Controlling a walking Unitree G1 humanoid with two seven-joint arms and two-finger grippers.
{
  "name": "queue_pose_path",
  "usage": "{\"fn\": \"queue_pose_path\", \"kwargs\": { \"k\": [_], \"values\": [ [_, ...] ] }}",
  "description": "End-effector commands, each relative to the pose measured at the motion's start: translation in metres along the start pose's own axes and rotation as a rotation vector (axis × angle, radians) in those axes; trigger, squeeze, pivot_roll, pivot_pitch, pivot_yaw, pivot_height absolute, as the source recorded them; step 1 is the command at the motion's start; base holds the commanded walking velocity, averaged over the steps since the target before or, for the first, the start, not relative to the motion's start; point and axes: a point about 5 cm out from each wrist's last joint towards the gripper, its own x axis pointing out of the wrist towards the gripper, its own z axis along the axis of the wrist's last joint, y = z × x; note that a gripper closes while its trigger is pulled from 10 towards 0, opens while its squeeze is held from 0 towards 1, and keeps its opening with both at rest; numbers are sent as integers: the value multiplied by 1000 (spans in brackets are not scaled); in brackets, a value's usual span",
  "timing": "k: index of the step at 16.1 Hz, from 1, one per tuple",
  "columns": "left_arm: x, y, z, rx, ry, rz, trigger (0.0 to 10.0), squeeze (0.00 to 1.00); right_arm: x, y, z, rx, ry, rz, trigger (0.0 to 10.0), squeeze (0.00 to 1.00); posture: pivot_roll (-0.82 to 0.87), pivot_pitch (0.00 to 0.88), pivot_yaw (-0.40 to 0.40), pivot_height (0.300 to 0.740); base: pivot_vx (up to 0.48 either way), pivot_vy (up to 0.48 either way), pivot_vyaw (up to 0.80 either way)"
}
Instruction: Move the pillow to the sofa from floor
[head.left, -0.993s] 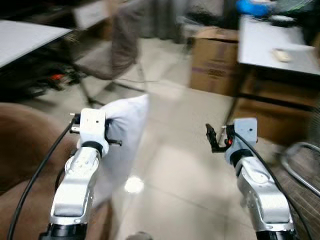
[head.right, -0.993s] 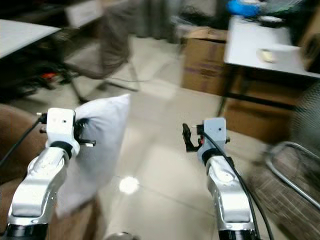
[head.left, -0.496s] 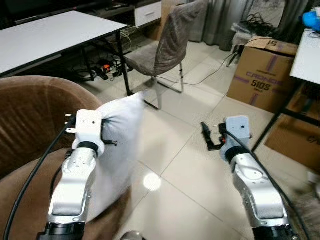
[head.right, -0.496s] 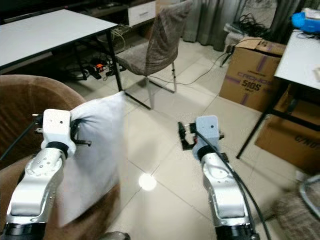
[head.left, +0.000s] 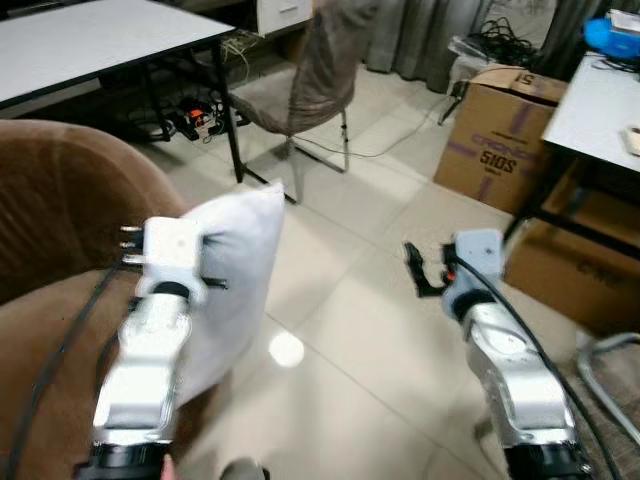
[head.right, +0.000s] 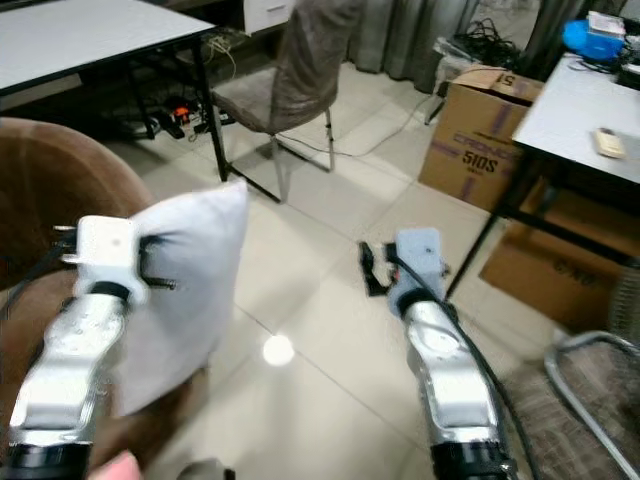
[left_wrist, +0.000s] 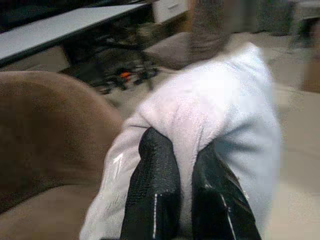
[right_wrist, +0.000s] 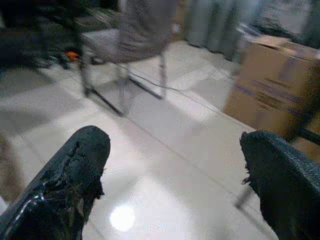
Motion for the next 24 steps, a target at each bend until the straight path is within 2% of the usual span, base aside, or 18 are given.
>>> {"fn": "queue_pose_path", "kwargs": {
  "k": [1, 4, 6, 7, 9, 10, 11, 12, 14, 16, 17, 19, 20, 23, 24],
  "values": [
    [1, 5, 19, 17, -85, 17, 10000, 0, 2, 0, 6, 5, -23, -9, 10000, 0, 109, 0, -9, 740, 0, -277, 0],
    [3, 5, 20, 29, -89, 8, 10000, 0, 4, 0, 7, 8, -31, -5, 10000, 0, 121, 0, -8, 740, 0, 0, 0],
    [6, 5, 24, 75, -110, -71, 10000, 0, 7, 7, 16, -21, -83, 86, 10000, 0, 132, 0, -12, 740, 0, 0, 0],
    [6, 6, 24, 103, -111, -98, 10000, 0, 8, 9, 19, -29, -99, 117, 10000, 0, 131, 0, -11, 740, 0, 0, 0],
    [13, 11, 29, 232, -153, -198, 10000, 0, 11, 16, 37, -117, -165, 270, 10000, 0, 132, 0, -12, 740, 0, 0, 0],
    [17, 15, 33, 263, -171, -255, 10000, 0, 13, 18, 49, -116, -206, 346, 10000, 1000, 133, 0, -17, 740, 0, 0, 0],
    [18, 16, 35, 264, -175, -271, 10000, 0, 13, 19, 52, -112, -220, 370, 10000, 1000, 133, 0, -17, 740, 0, 0, 0],
    [22, 19, 41, 305, -204, -307, 10000, 0, 14, 21, 62, -145, -249, 448, 10000, 1000, 134, 0, -24, 740, 0, 0, 0],
    [27, 26, 55, 393, -275, -370, 10000, 0, 15, 29, 80, -283, -290, 642, 10000, 1000, 127, 0, -27, 740, 0, 0, 0],
    [30, 31, 71, 422, -348, -389, 10000, 0, 20, 36, 98, -339, -310, 739, 10000, 1000, 123, 0, -33, 740, 0, 0, 0],
    [28, 28, 83, 445, -421, -435, 10000, 0, 23, 44, 107, -342, -315, 778, 10000, 1000, 124, 0, -41, 740, 0, 0, 0],
    [24, 20, 91, 457, -482, -510, 10000, 0, 26, 50, 112, -334, -311, 804, 10000, 1000, 127, 0, -51, 740, 0, 0, 0],
    [18, 5, 98, 470, -535, -591, 10000, 0, 28, 56, 112, -343, -294, 848, 10000, 1000, 129, 0, -62, 740, 0, 0, 0],
    [17, -4, 108, 485, -596, -651, 10000, 0, 37, 56, 115, -374, -261, 845, 10000, 1000, 121, 0, -61, 740, 0, 0, 0],
    [17, -6, 115, 488, -635, -665, 10000, 0, 40, 53, 114, -411, -240, 856, 10000, 1000, 114, 0, -62, 740, 0, 0, 0]
  ]
}}
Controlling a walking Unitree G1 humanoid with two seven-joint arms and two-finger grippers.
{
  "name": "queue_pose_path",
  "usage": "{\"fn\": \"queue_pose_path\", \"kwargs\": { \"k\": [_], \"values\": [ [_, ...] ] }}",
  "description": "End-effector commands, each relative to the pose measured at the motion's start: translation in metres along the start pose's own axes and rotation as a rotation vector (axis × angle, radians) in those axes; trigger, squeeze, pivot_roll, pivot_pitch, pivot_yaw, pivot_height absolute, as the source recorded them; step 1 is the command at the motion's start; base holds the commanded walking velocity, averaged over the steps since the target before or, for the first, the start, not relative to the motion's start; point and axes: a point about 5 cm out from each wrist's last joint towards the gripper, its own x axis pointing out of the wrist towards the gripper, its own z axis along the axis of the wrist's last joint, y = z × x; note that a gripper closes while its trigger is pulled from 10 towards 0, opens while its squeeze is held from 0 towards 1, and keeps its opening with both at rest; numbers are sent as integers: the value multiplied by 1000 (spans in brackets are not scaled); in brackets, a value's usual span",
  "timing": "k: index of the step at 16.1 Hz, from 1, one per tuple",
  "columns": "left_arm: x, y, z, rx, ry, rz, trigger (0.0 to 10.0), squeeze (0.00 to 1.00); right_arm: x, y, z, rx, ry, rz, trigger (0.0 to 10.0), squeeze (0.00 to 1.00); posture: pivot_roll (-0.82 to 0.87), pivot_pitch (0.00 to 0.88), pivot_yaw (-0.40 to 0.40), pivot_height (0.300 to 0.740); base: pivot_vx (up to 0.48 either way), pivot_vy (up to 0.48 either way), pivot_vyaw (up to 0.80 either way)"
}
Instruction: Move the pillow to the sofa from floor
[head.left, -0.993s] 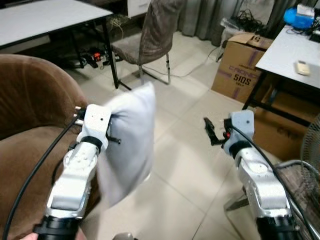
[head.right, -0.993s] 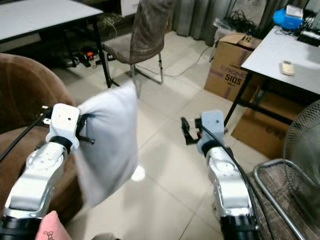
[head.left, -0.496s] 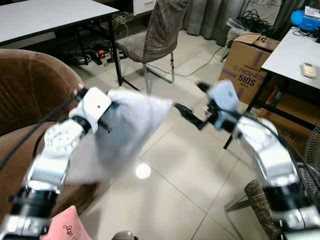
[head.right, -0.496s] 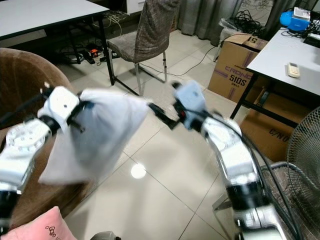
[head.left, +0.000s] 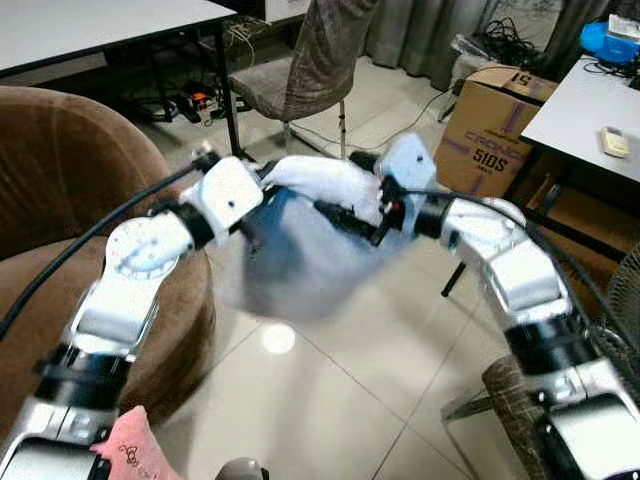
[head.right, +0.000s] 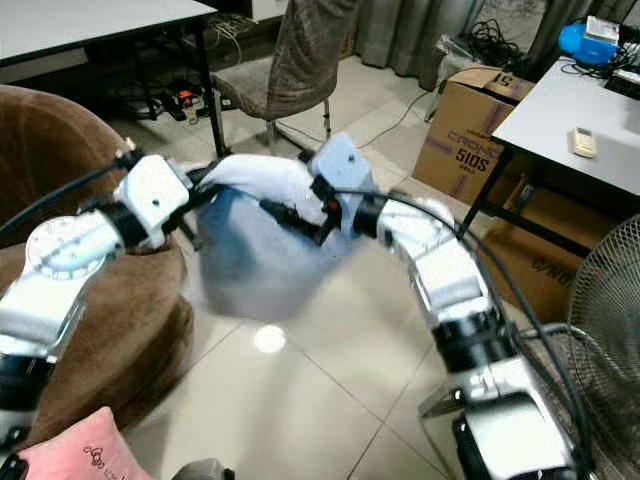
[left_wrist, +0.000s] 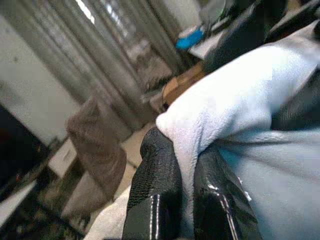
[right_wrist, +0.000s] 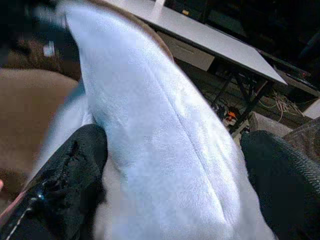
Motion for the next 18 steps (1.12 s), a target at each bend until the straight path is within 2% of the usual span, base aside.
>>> {"fn": "queue_pose_path", "kwargs": {
  "k": [1, 4, 7, 8, 9, 12, 14, 15, 16, 18],
  "values": [
    [5, 10, 21, 52, -112, 8, 10000, 0, -3, -4, -6, -38, 55, 17, 10000, 1000, 113, 0, -66, 740, 0, 0, 0],
    [13, 12, 39, 89, -195, -28, 10000, 0, -9, -10, -12, -49, 121, 80, 10000, 1000, 116, 0, -75, 740, 0, 0, 0],
    [15, 13, 52, 108, -261, -32, 10000, 0, -12, -9, -20, -41, 177, 135, 10000, 1000, 116, 0, -72, 740, 0, 0, 0],
    [16, 14, 58, 91, -298, -37, 10000, 0, -12, -7, -25, -26, 183, 156, 10000, 875, 117, 0, -69, 740, 0, 0, 0],
    [17, 11, 64, 64, -326, -71, 10000, 0, -8, -7, -28, 24, 135, 142, 10000, 0, 117, 0, -69, 740, 0, 0, 0],
    [17, -1, 61, 60, -319, -158, 10000, 0, -4, -6, -29, 47, 70, 134, 10000, 0, 130, 0, -65, 740, 0, 0, 0],
    [17, 1, 57, 69, -301, -162, 10000, 0, -3, -6, -32, 58, 82, 124, 10000, 0, 131, 0, -60, 740, 0, 0, 0],
    [17, 4, 56, 73, -295, -155, 10000, 0, -4, -5, -33, 64, 89, 120, 2039, 0, 130, 0, -57, 740, 0, 0, 0],
    [16, 8, 53, 74, -282, -141, 10000, 0, -5, -3, -35, 83, 86, 125, 0, 0, 127, 0, -52, 740, 0, 0, 0],
    [16, 9, 51, 74, -271, -133, 10000, 0, -7, 0, -36, 89, 77, 125, 0, 0, 128, 0, -48, 740, 0, 0, 0]
  ]
}}
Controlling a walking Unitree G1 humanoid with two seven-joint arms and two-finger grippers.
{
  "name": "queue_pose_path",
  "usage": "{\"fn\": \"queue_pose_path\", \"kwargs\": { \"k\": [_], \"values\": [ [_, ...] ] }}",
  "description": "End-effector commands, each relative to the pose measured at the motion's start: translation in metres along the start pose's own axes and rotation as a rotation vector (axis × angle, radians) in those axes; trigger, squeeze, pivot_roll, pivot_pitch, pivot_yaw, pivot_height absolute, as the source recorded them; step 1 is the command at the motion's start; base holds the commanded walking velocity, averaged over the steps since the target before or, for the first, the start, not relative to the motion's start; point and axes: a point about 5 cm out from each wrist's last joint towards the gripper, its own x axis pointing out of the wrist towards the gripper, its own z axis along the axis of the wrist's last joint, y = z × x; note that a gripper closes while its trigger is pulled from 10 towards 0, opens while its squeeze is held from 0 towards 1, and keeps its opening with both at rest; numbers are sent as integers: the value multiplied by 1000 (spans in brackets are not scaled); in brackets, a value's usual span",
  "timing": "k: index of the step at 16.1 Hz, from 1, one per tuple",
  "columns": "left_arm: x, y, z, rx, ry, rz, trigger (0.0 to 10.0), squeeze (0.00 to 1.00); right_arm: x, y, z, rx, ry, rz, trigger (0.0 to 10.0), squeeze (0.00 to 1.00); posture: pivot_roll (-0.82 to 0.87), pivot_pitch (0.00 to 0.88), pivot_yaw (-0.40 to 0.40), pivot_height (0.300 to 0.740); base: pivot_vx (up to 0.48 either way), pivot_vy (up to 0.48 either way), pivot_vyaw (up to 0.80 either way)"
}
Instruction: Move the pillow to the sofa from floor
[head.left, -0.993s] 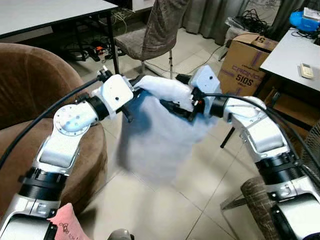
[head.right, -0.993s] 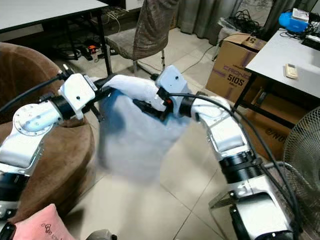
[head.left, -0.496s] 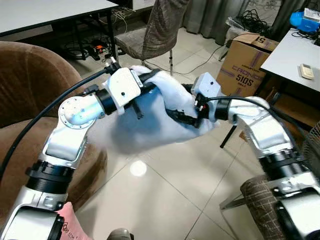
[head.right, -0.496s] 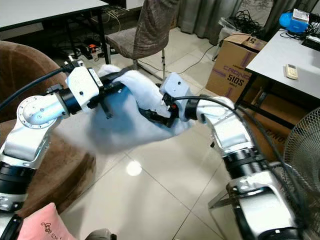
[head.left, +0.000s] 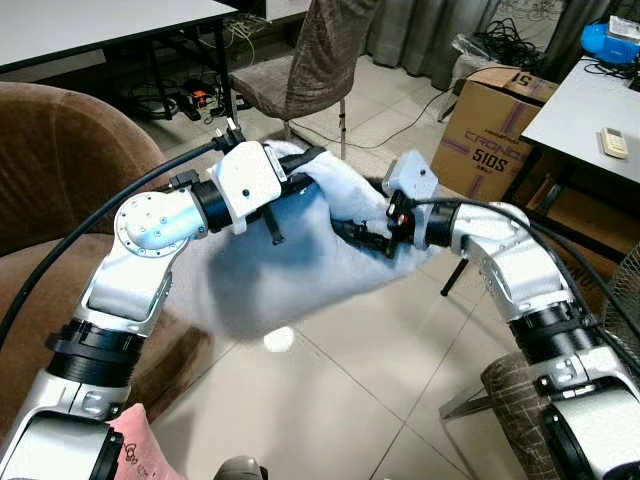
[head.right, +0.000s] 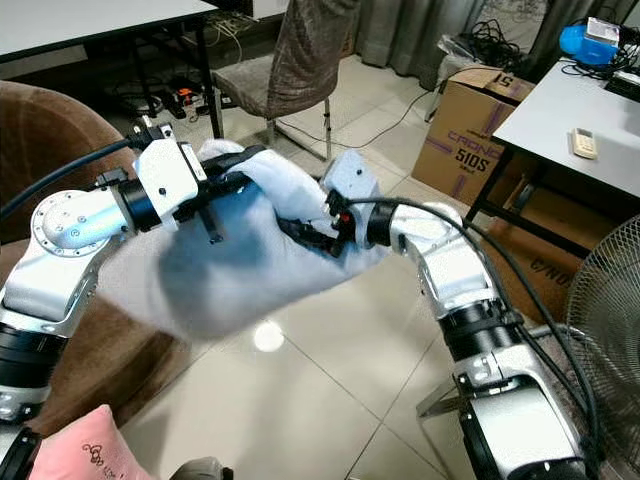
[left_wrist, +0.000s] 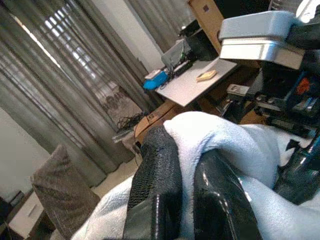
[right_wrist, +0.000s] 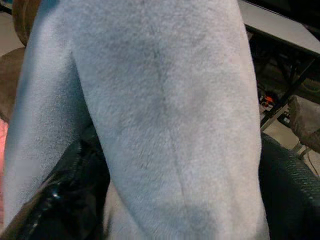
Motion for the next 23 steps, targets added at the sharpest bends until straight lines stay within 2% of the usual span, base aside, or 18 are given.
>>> {"fn": "queue_pose_path", "kwargs": {
  "k": [1, 4, 8, 10, 16, 20, 23],
  "values": [
    [3, 12, 24, 70, -112, 35, 10000, 0, -3, 4, -7, 22, 15, -4, 0, 0, 127, 0, -39, 740, 0, 0, 0],
    [-1, 2, 20, 30, -100, 55, 10000, 0, -7, 18, -18, 75, 8, 0, 0, 0, 117, 0, -12, 740, 0, 0, 0],
    [-2, -12, 14, 1, -85, 66, 10000, 0, -3, 27, -18, 93, 2, -15, 0, 0, 115, 0, -17, 740, 0, 0, 0],
    [-3, -13, 12, -3, -78, 84, 10000, 0, -2, 31, -17, 88, 1, 7, 0, 0, 121, 0, -29, 740, 0, 0, 0],
    [-9, -18, 6, -1, -28, 120, 10000, 0, 6, 37, -7, 67, -25, 52, 0, 0, 144, 0, -62, 740, 0, 0, 0],
    [-13, -19, 4, 7, -10, 115, 10000, 0, 7, 37, -6, 69, -32, 56, 0, 0, 150, 0, -69, 740, 0, 0, 0],
    [-15, -21, 2, -21, 1, 100, 10000, 0, 6, 35, -8, 78, -11, 27, 0, 0, 150, 0, -69, 740, 0, 0, 0]
  ]
}}
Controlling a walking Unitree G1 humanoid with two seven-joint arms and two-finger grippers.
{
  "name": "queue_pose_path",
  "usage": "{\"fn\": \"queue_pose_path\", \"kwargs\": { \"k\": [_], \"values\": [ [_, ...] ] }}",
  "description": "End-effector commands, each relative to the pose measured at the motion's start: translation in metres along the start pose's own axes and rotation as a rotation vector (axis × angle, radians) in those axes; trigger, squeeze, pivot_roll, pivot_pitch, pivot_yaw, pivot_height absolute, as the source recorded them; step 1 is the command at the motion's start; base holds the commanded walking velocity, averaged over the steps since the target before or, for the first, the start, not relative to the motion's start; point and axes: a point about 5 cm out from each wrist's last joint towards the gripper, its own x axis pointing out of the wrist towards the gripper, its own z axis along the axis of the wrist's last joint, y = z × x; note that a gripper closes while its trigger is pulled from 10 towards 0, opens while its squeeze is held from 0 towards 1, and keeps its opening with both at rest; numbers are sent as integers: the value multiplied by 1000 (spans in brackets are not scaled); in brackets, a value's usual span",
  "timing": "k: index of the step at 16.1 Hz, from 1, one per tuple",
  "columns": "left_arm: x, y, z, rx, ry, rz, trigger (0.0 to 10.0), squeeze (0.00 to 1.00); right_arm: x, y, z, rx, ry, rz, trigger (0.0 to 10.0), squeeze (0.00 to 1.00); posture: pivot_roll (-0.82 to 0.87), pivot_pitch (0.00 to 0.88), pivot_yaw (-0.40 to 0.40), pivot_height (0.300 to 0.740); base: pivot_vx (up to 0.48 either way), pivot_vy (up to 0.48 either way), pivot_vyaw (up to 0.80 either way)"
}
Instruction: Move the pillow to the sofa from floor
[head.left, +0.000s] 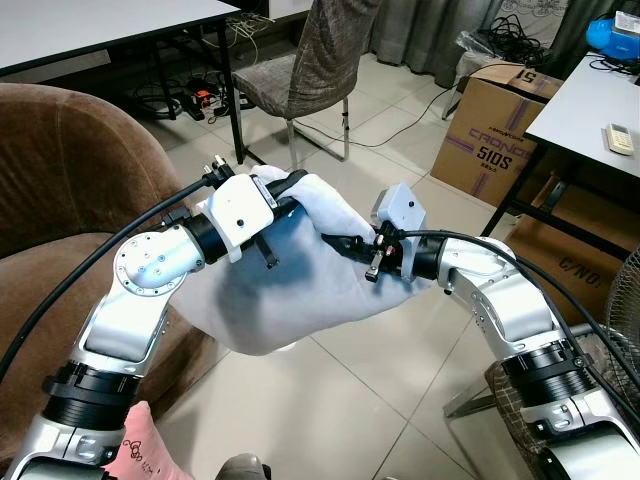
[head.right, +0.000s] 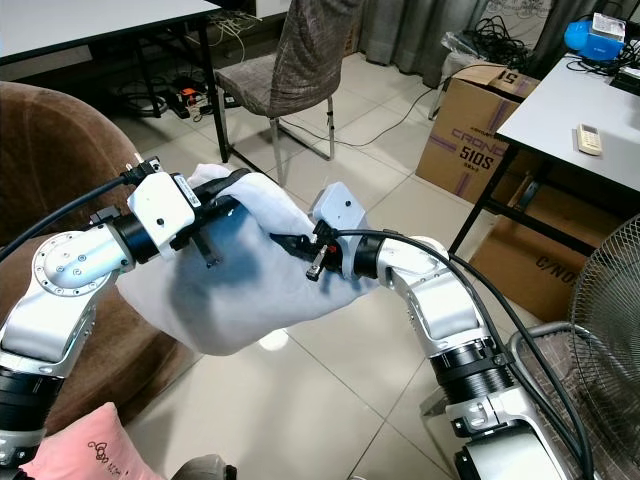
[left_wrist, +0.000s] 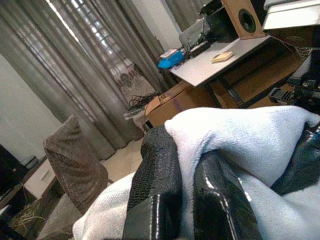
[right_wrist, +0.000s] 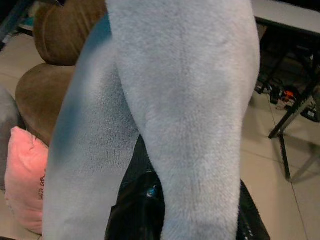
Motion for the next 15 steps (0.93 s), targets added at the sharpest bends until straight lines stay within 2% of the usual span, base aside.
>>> {"fn": "queue_pose_path", "kwargs": {
  "k": [1, 5, 6, 7, 8, 12, 15],
  "values": [
    [2, 3, 17, 34, -72, -2, 10000, 0, 2, -1, 3, 6, 11, -6, 0, 0, 148, 0, -68, 740, 0, 0, 0],
    [1, 1, 16, 31, -66, -12, 10000, 0, 2, -3, 5, 18, -12, -39, 0, 0, 145, 0, -65, 740, 0, 0, 0],
    [-2, 0, 17, -65, -70, -31, 10000, 188, 2, -3, 3, 26, -2, -54, 0, 0, 145, 0, -65, 740, 0, 0, 0],
    [-3, 0, 16, -119, -69, -41, 10000, 624, 2, -3, 2, 28, -1, -53, 0, 0, 150, 0, -64, 740, 0, 0, 0],
    [-5, 1, 18, -166, -74, -46, 10000, 1000, 2, -1, 1, 30, 2, -44, 0, 0, 155, 0, -66, 740, 0, 0, 0],
    [-11, 0, 21, -203, -84, -69, 10000, 1000, 1, -3, -5, 56, 19, -75, 0, 0, 155, 0, -66, 740, 0, 0, 0],
    [-18, 1, 27, -263, -103, -23, 10000, 1000, -4, -10, -11, 22, 41, -203, 0, 0, 157, 0, -65, 740, 0, 0, 0]
  ]
}}
